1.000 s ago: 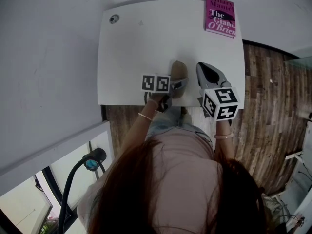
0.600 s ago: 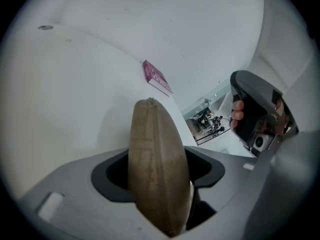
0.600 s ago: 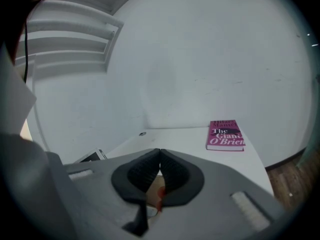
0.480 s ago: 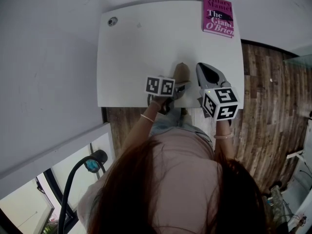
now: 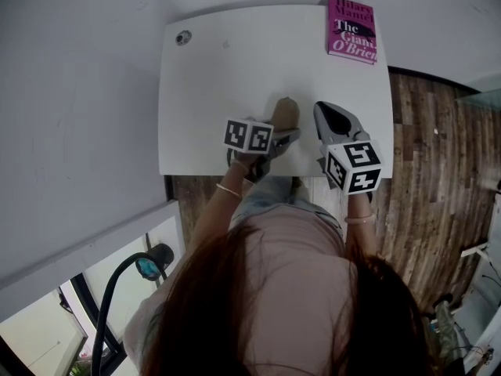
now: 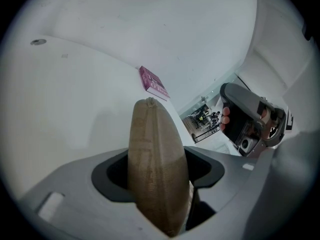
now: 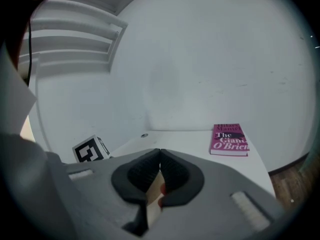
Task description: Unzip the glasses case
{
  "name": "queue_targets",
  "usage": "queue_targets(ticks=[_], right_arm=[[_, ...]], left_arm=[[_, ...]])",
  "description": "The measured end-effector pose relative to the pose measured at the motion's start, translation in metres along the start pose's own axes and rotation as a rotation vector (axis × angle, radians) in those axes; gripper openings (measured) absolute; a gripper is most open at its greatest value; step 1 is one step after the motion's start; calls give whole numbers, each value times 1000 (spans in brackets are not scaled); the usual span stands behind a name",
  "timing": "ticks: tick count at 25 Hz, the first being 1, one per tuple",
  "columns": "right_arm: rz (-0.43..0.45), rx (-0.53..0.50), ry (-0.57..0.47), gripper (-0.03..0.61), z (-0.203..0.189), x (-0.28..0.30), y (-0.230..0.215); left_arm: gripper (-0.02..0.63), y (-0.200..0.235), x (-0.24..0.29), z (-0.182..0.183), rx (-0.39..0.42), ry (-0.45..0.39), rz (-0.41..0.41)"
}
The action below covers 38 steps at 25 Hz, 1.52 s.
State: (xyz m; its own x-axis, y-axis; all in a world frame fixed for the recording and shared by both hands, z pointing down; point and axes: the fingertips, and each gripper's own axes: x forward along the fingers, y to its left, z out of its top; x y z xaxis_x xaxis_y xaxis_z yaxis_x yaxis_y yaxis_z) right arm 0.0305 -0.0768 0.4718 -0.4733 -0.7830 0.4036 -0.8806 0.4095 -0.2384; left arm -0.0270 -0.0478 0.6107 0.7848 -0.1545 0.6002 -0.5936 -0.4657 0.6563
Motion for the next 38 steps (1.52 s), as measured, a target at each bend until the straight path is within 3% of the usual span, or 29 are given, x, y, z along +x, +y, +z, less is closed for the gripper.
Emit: queue_targets(ticks=[8,18,35,36,37,38], right_arm=[[45,-52,-18,4,13,13,15],[83,-36,-51,4,42,31,35],[185,-80,-94,5,86,33,41],[200,-88,-90,7,87,34,42],[218,-95,-83,70,88,34,43],[235,-102,-78,83,88,35,44]], left_arm=[[298,0,-33,18,66,38,-5],[298,-12,-74,44,191,81,-54],[296,-39,-111,90,448,46,-91],[298,-39,-112,91,466,55,-89],[296,-40,-113,92,483,64,-86],[296,-41,-114,93,499,72,-85]])
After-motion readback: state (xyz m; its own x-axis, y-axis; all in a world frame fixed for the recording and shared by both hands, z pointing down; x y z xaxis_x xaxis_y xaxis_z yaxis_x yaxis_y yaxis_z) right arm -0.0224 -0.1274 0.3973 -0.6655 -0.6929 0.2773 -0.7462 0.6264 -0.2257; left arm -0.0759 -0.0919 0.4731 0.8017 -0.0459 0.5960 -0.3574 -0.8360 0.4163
